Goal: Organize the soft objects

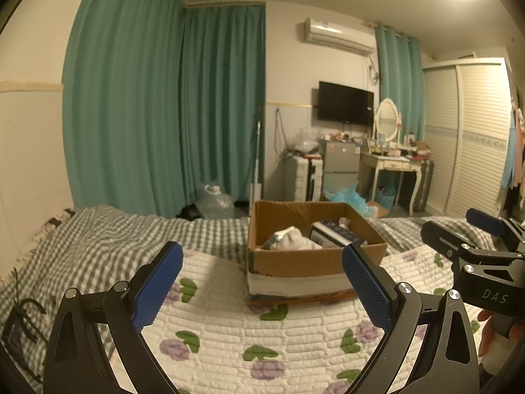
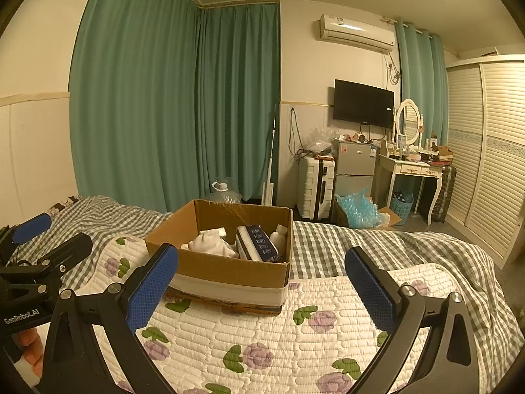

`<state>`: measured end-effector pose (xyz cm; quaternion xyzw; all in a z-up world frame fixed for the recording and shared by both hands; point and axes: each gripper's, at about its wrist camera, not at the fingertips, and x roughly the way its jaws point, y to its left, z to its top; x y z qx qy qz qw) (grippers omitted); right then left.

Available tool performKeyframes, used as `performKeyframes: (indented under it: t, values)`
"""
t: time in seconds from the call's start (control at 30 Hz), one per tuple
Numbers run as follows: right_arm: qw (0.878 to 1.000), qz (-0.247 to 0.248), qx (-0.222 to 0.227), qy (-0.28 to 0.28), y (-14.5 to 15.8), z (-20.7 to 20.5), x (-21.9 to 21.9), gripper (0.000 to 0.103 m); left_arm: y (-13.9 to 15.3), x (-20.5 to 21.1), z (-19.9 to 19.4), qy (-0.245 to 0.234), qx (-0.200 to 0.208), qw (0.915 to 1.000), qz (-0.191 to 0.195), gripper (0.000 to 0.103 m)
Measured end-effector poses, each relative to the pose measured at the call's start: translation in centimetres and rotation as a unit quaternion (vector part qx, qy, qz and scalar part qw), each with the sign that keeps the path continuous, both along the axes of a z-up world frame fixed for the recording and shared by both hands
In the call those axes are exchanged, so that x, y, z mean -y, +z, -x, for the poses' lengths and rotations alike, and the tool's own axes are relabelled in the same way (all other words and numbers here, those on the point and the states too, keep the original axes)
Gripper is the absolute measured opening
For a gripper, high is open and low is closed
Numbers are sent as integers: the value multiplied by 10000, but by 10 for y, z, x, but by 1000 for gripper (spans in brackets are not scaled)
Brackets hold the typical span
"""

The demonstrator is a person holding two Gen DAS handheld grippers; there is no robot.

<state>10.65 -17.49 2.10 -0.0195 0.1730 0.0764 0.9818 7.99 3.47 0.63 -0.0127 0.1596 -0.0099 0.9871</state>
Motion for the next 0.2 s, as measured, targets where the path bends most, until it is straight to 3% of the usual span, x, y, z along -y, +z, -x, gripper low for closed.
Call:
performKeyframes:
  t: [0.2]
  values:
    - [10000,9,-38,11,-3,0,0,102,-1,-1,0,-15,-13,10000,4,99]
